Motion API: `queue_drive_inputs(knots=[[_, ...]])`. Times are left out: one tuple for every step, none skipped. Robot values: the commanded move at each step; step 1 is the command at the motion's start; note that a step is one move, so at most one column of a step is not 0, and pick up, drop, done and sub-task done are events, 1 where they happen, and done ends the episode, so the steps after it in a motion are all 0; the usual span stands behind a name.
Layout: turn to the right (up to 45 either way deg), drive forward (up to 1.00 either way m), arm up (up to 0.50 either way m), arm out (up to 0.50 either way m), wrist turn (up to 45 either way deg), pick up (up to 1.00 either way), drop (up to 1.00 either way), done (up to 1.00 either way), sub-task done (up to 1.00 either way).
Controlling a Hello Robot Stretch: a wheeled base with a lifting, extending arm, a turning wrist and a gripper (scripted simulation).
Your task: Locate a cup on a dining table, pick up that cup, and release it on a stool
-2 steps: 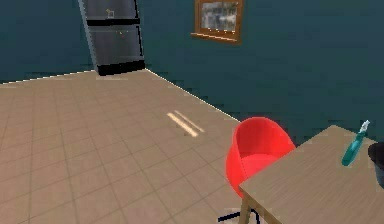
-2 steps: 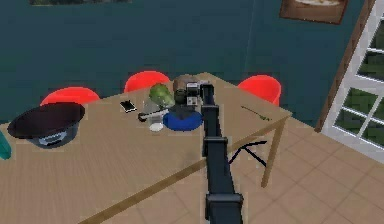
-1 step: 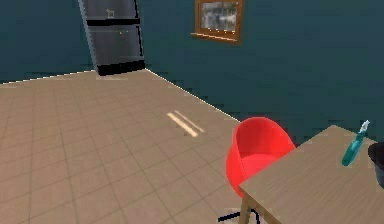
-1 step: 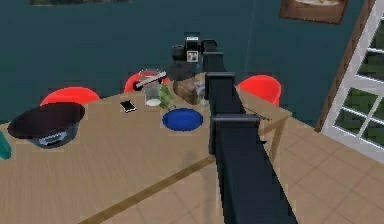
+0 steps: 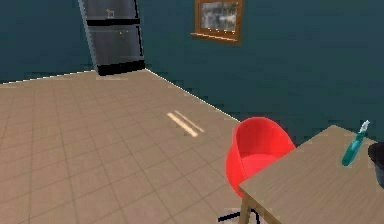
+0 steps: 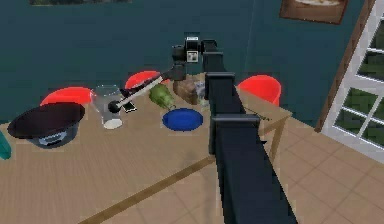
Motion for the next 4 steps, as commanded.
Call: queue_drive_inputs(knots=[[0.0, 0.00, 0.00, 0.00, -42.0, 0.00, 0.00, 0.00, 0.00], [0.0, 0.00, 0.00, -0.48, 0.0, 0.00, 0.00, 0.00, 0.00], [-45.0, 0.00, 0.00, 0.00, 0.0, 0.00, 0.00, 0.00, 0.00], [-45.0, 0.00, 0.00, 0.00, 0.0, 0.00, 0.00, 0.00, 0.00]])
